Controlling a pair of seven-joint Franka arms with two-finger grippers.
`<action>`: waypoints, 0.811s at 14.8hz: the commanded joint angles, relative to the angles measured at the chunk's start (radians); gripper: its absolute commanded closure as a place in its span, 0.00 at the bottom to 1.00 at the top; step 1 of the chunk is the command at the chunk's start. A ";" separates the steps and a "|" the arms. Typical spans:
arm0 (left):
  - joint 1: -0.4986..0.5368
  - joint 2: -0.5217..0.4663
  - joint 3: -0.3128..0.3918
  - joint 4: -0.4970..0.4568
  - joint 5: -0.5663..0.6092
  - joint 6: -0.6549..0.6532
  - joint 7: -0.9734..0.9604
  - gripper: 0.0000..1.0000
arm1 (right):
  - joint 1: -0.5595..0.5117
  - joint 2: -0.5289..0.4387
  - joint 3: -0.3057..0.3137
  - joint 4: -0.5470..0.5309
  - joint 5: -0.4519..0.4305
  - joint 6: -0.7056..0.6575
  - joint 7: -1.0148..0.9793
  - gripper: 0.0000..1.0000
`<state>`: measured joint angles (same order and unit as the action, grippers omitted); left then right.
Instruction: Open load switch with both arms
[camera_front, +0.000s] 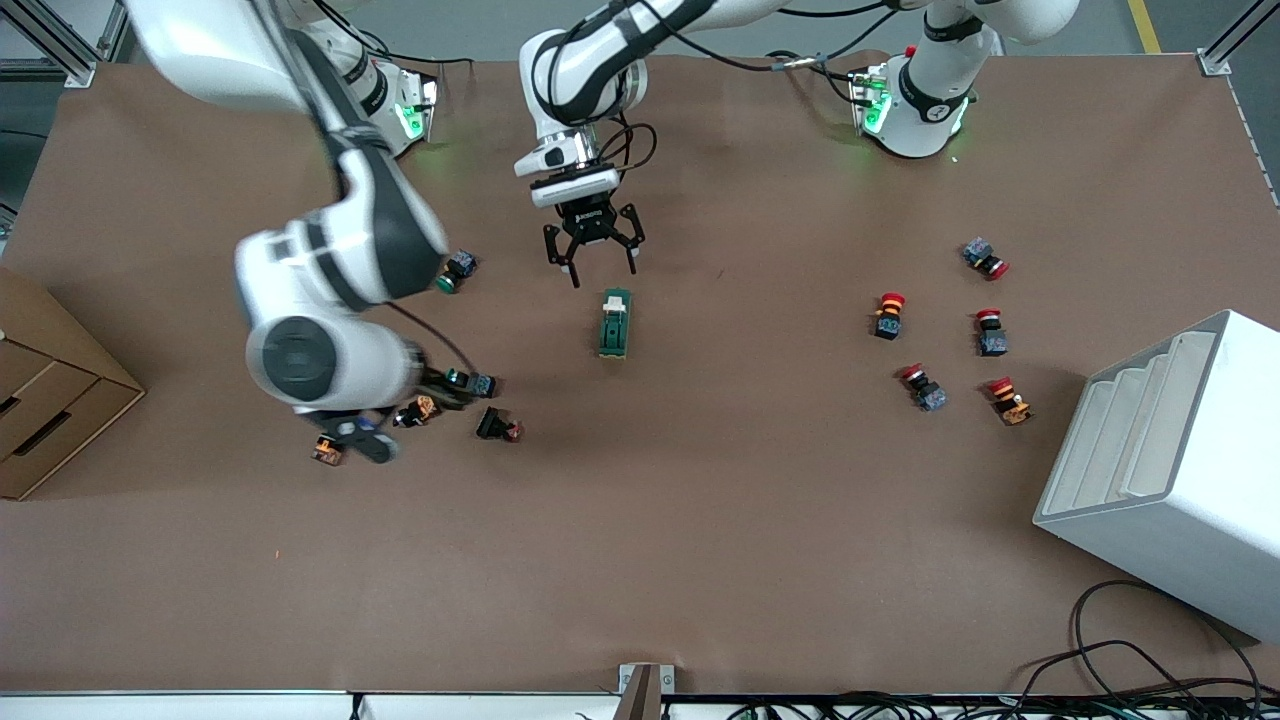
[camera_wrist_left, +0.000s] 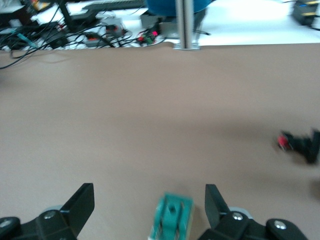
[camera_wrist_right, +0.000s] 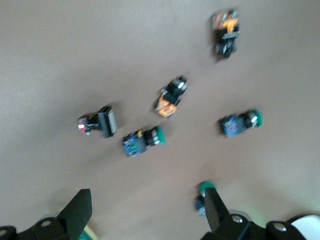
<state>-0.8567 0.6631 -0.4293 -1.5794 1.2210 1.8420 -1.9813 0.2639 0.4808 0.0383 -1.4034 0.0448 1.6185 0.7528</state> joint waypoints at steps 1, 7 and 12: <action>0.108 -0.080 -0.008 0.099 -0.191 0.003 0.245 0.01 | -0.093 -0.126 0.018 -0.127 -0.016 0.032 -0.240 0.00; 0.341 -0.164 -0.006 0.194 -0.464 0.000 0.413 0.00 | -0.280 -0.234 0.018 -0.160 -0.057 0.012 -0.697 0.00; 0.511 -0.241 -0.005 0.223 -0.670 -0.003 0.686 0.00 | -0.337 -0.271 0.018 -0.112 -0.098 -0.035 -0.803 0.00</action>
<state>-0.4018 0.4684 -0.4262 -1.3577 0.6234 1.8443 -1.3780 -0.0558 0.2488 0.0359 -1.5091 -0.0274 1.6001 -0.0173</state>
